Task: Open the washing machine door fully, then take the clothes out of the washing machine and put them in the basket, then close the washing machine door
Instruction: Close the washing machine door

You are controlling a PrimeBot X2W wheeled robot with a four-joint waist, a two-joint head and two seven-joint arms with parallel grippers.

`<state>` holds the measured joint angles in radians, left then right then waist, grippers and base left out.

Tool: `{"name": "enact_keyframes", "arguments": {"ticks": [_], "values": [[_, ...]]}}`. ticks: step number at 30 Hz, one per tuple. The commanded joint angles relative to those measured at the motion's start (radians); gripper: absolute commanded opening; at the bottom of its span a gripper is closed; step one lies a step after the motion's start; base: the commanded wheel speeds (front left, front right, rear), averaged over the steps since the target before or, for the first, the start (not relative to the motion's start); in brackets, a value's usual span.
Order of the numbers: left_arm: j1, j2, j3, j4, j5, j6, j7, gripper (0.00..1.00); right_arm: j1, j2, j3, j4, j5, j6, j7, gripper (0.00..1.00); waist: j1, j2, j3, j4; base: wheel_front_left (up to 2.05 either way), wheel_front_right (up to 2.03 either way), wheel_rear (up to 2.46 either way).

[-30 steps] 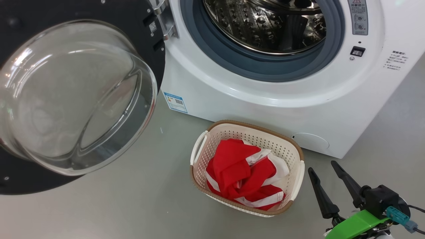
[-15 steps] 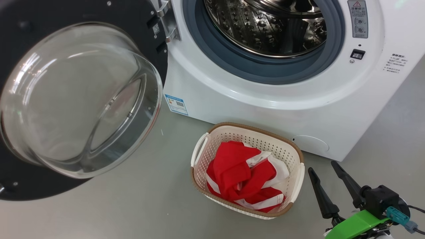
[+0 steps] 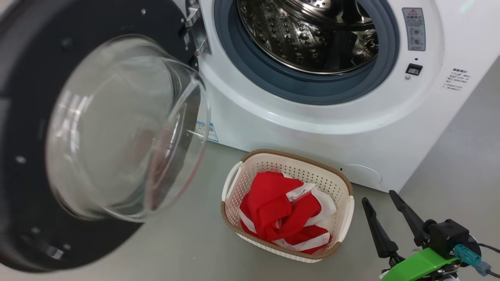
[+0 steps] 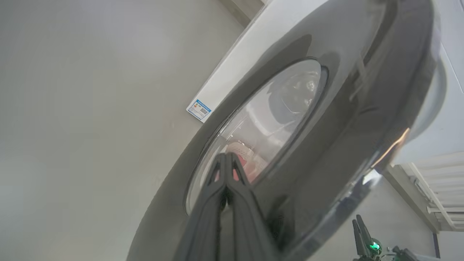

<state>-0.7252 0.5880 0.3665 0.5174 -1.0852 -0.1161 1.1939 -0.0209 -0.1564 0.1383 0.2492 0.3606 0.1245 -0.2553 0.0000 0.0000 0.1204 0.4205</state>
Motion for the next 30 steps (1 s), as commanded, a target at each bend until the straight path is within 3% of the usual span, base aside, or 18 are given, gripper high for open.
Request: {"name": "enact_keyframes", "arguments": {"ticks": [1,11,18,26,30], "values": [[0.041,0.023,-0.003,-0.077,-0.037,-0.014,0.036,0.00,-0.001,-0.006,0.012,-0.027,-0.010,0.006,-0.006,1.00,0.0000,0.0000,-0.007,-0.008,0.00,0.00,0.00],[0.146,-0.022,-0.038,-0.316,-0.193,-0.014,0.100,0.00,0.005,0.004,0.001,-0.030,-0.011,0.006,-0.006,1.00,0.0000,0.0000,-0.023,-0.057,0.00,0.00,0.00],[0.188,-0.051,-0.087,-0.425,-0.246,-0.014,0.111,0.00,0.009,0.010,-0.005,-0.030,-0.011,0.006,-0.006,1.00,0.0000,0.0000,-0.032,-0.102,0.00,0.00,0.00],[0.187,-0.090,-0.180,-0.534,-0.267,-0.015,0.078,0.00,0.005,0.016,-0.012,-0.034,-0.014,0.006,-0.006,1.00,0.0000,0.0000,-0.032,-0.168,0.00,0.00,0.00],[0.163,-0.128,-0.256,-0.588,-0.249,-0.015,0.009,0.00,0.004,0.022,-0.015,-0.034,-0.013,0.006,-0.006,1.00,0.0000,0.0000,-0.032,-0.208,0.00,0.00,0.00]]}}
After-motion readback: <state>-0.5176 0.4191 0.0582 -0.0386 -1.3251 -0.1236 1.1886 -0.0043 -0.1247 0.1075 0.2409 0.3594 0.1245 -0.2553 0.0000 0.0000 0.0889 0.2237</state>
